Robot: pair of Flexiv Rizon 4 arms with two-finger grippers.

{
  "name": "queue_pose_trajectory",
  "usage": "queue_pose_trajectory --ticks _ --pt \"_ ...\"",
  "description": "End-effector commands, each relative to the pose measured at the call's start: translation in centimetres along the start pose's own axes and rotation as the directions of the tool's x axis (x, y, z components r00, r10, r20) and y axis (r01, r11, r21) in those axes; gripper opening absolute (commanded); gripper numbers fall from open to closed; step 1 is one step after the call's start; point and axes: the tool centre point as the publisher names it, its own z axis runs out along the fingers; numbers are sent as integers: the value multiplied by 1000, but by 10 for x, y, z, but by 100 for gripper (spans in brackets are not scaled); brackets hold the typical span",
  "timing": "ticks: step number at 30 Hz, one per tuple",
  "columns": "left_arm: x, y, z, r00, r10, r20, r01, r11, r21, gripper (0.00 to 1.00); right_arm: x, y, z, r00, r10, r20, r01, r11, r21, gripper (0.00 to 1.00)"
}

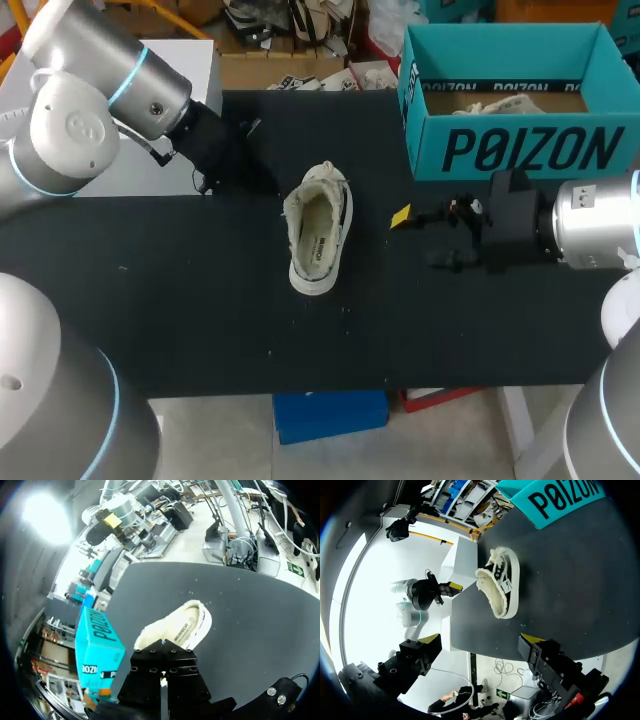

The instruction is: Take the shoe out of the shoebox, open the shoe tongue, remove and reinsert the insole, then place the shoe into the shoebox

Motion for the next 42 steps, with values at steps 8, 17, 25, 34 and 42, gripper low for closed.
queue_pose_trajectory --ticks 8,17,25,34,42 --pt "-13 17 5 991 -86 105 93 993 -67 0 1 0 0 1000 0 3 0 1000 0 100" --pt "-30 47 26 982 -138 129 148 987 -68 0 1 0 0 1000 0 3 0 1000 0 100" --pt "-41 63 49 979 -161 122 169 984 -59 0 1 0 0 1000 0 3 0 1000 0 100" --pt "-41 44 65 984 -143 108 144 990 3 0 1 0 0 1000 0 3 0 1000 0 100" --pt "-19 24 68 982 -165 88 163 986 29 0 1 0 0 1000 0 3 0 1000 0 100"
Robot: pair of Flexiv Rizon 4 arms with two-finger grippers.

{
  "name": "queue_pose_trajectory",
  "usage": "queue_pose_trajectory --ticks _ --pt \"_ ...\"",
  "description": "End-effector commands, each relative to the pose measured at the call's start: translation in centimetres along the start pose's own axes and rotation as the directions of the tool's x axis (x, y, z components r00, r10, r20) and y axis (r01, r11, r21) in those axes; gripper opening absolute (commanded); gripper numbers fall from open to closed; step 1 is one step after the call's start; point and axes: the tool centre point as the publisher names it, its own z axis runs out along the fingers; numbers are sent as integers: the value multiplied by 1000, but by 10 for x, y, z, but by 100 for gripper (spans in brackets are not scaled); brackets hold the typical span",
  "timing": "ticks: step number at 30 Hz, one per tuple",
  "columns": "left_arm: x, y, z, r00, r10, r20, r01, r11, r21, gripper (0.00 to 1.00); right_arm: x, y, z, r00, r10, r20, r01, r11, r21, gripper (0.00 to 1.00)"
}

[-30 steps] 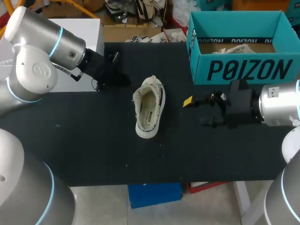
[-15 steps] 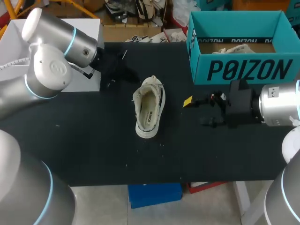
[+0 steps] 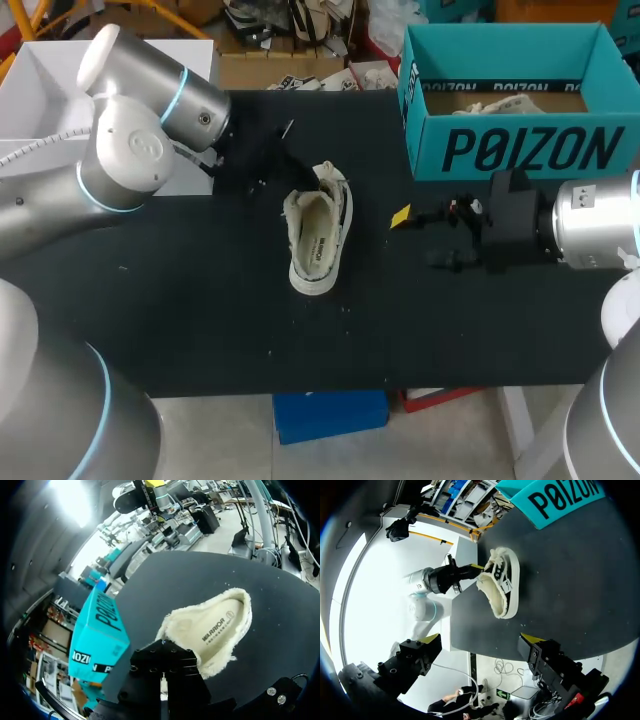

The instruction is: Take the shoe out of the shoebox, open the shoe tongue, remove and reinsert the insole, then place the shoe into the shoebox

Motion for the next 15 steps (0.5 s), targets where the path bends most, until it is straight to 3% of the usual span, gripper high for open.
queue_pose_trajectory --ticks 1,15 --pt "16 -10 -4 1000 -8 5 8 1000 -2 0 1 0 0 1000 0 3 0 1000 0 100" --pt "47 -22 -2 998 -41 -39 41 999 -3 0 1 0 0 1000 0 3 0 1000 0 100"
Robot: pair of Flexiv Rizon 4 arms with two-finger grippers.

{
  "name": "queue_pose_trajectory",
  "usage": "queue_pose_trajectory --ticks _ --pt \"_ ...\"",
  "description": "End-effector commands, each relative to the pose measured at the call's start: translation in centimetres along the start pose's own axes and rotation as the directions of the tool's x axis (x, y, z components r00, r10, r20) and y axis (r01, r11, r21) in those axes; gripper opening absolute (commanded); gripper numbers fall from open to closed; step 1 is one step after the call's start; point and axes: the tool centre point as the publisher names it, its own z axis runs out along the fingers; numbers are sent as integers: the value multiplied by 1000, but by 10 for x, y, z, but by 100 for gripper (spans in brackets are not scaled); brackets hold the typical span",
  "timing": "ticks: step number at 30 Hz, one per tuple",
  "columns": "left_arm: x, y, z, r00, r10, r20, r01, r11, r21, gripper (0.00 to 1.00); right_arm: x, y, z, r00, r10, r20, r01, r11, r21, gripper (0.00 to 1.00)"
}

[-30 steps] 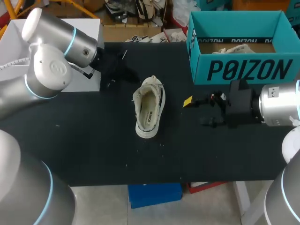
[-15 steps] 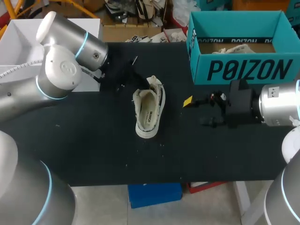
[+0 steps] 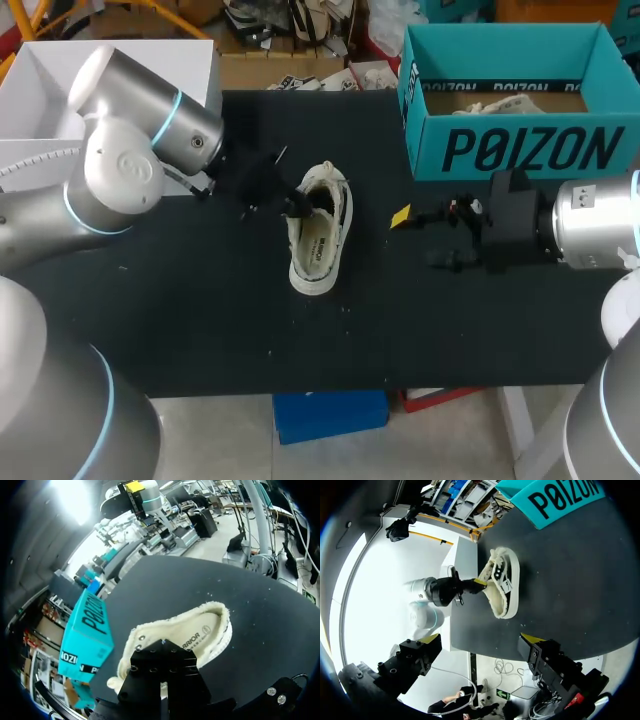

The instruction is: Take the shoe out of the shoebox, open the shoe tongue, remove and reinsert the insole, then place the shoe into the shoebox

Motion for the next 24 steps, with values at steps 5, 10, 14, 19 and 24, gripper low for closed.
queue_pose_trajectory --ticks 5,10,14,19,24 --pt "7 -12 -25 1000 22 -2 -22 1000 -13 0 1 0 0 1000 0 3 0 1000 0 100" --pt "10 -21 -62 998 59 -24 -60 997 -41 21 1 0 0 1000 0 3 0 1000 0 100" --pt "20 -24 -91 999 27 -29 -29 997 -67 100 1 0 0 1000 0 3 0 1000 0 100" --pt "38 -23 -125 996 -93 16 94 992 -82 100 1 0 0 1000 0 3 0 1000 0 100" --pt "44 -25 -138 992 -121 43 124 989 -83 100 1 0 0 1000 0 3 0 1000 0 100"
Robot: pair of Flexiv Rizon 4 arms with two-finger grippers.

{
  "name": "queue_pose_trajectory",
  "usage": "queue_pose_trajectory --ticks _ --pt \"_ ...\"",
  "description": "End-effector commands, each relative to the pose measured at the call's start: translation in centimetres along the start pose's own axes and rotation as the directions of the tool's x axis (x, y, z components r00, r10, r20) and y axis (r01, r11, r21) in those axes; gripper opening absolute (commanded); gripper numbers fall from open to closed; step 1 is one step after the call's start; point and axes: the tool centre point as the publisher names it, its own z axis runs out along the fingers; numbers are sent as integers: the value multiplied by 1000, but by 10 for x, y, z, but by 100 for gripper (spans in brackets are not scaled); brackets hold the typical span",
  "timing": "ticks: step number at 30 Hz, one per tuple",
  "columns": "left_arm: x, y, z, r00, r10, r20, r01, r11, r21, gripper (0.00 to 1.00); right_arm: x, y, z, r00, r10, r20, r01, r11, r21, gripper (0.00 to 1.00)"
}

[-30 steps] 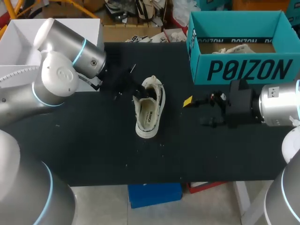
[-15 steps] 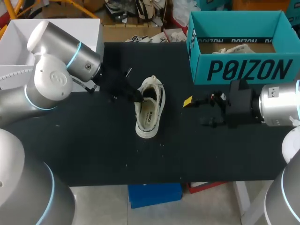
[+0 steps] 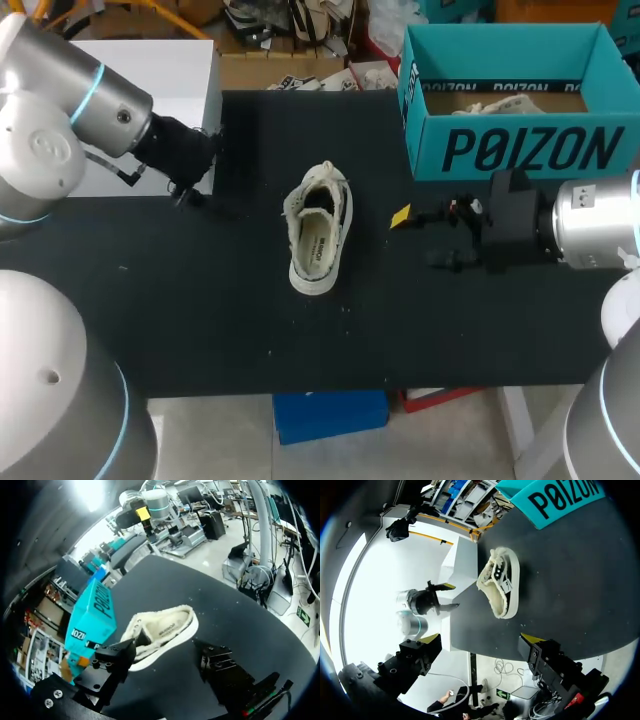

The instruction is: Take the shoe out of the shoebox, open the shoe tongue, remove and reinsert the insole, then place the shoe into the shoebox

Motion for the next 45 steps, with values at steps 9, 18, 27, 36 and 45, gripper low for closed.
queue_pose_trajectory --ticks 9,18,27,36,45 --pt "15 -8 -28 1000 4 23 -4 1000 -11 100 1 0 0 1000 0 3 0 1000 0 100" --pt "14 9 -36 880 -470 65 464 881 87 100 1 0 0 1000 0 3 0 1000 0 100" --pt "14 13 -50 773 -634 -14 627 761 167 100 1 0 0 1000 0 3 0 1000 0 100" --pt "22 31 -58 793 -605 -78 609 781 136 100 1 0 0 1000 0 3 0 1000 0 100" --pt "22 35 -58 792 -604 -84 610 782 129 100 1 0 0 1000 0 3 0 1000 0 100"
